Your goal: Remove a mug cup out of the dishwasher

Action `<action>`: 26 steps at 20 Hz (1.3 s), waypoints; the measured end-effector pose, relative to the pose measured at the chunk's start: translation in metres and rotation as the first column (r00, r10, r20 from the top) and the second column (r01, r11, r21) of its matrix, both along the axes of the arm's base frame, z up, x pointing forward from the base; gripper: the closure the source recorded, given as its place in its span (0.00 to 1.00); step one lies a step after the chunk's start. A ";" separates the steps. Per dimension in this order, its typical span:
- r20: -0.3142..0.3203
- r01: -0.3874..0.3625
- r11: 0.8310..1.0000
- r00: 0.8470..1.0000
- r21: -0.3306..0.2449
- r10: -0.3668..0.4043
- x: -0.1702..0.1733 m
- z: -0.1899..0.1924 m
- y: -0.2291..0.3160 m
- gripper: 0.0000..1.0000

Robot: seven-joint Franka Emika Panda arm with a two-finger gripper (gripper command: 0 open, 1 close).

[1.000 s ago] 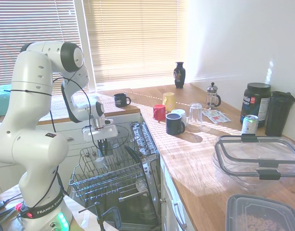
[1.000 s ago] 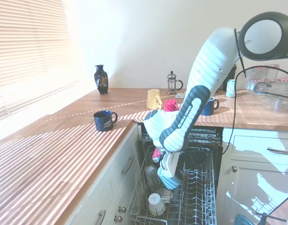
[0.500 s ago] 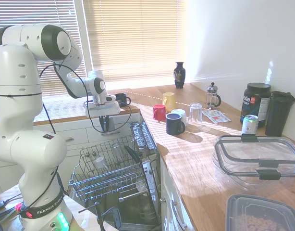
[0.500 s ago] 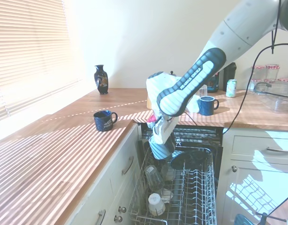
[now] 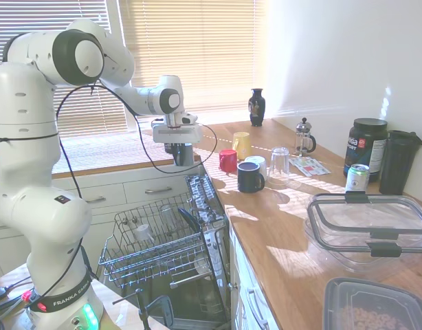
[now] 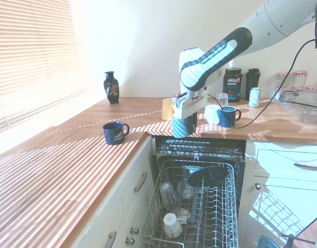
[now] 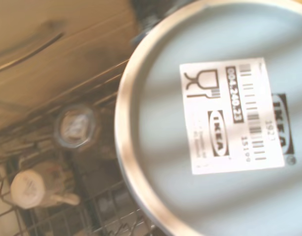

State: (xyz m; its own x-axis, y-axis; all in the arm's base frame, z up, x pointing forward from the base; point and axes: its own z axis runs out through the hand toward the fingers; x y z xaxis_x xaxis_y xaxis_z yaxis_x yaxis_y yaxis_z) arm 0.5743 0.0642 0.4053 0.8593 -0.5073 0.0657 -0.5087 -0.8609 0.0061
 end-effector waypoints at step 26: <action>-0.078 0.174 0.984 0.981 -0.034 -0.176 0.053 -0.043 -0.162 0.00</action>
